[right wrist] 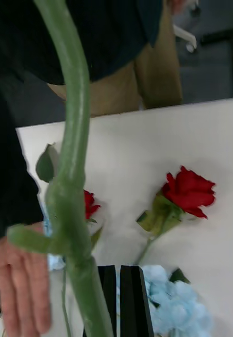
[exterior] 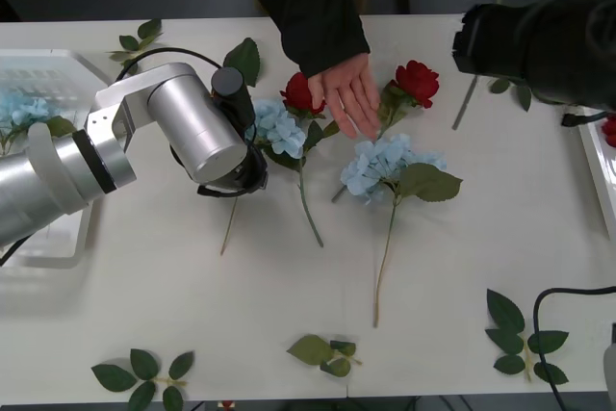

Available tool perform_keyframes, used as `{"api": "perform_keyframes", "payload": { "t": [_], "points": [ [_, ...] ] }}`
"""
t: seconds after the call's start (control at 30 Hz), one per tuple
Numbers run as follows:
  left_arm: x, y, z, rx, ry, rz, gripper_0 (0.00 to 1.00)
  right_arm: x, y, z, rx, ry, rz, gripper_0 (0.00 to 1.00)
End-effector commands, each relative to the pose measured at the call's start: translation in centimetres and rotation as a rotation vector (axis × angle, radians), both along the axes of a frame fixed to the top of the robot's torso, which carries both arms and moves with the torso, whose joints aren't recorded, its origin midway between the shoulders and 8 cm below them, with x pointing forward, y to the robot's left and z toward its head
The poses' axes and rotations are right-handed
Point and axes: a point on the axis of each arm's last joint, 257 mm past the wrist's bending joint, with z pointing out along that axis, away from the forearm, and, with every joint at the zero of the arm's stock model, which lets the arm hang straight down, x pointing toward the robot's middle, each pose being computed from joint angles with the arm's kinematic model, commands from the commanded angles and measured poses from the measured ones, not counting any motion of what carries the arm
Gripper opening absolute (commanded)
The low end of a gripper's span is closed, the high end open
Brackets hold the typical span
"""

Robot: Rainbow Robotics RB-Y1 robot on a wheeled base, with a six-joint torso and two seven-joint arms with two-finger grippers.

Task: Place the red flowers into the right box and the blue flowers into the left box. If a person shows an open palm, hand one flower to the person first, then continue sorting.

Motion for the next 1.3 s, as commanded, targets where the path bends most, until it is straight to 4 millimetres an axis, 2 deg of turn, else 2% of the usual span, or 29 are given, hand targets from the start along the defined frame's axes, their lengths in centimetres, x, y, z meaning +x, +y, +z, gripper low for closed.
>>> {"api": "perform_keyframes", "payload": {
  "t": [0.03, 0.1, 0.17, 0.3, 0.53, 0.6, 0.83, 1.3],
  "points": [
    [-0.4, -0.8, -1.0, -0.003, -0.018, -0.008, 1.0, -0.9, 7.0, 4.3, 0.003, -0.2, 0.059, 0.0],
    [-0.4, -0.6, -1.2, 0.015, -0.029, -0.015, 1.0, -0.8, 8.8, 5.2, -0.007, -0.283, 0.043, 0.0],
    [-0.3, -0.5, -1.5, 0.025, -0.036, -0.021, 1.0, -0.4, 10.0, 5.6, -0.002, -0.334, 0.021, 0.0],
    [-0.4, -0.3, -2.0, 0.026, -0.041, -0.024, 1.0, 0.1, 11.9, 7.7, 0.024, -0.458, -0.003, 0.0],
    [-0.4, -0.6, -2.2, 0.021, -0.046, -0.027, 1.0, 1.5, 11.9, 11.1, -0.01, -0.58, -0.12, 0.0],
    [-0.4, -0.9, -2.2, 0.022, -0.051, -0.033, 1.0, 2.0, 12.0, 11.5, -0.017, -0.587, -0.132, 0.0],
    [-0.3, -1.1, -2.3, 0.022, -0.055, -0.031, 1.0, 3.1, 11.9, 10.3, -0.032, -0.572, -0.139, 0.0],
    [-0.3, -1.1, -2.2, 0.023, -0.058, -0.032, 1.0, 3.2, 12.0, 9.9, -0.024, -0.561, -0.139, 0.0]
  ]
}}
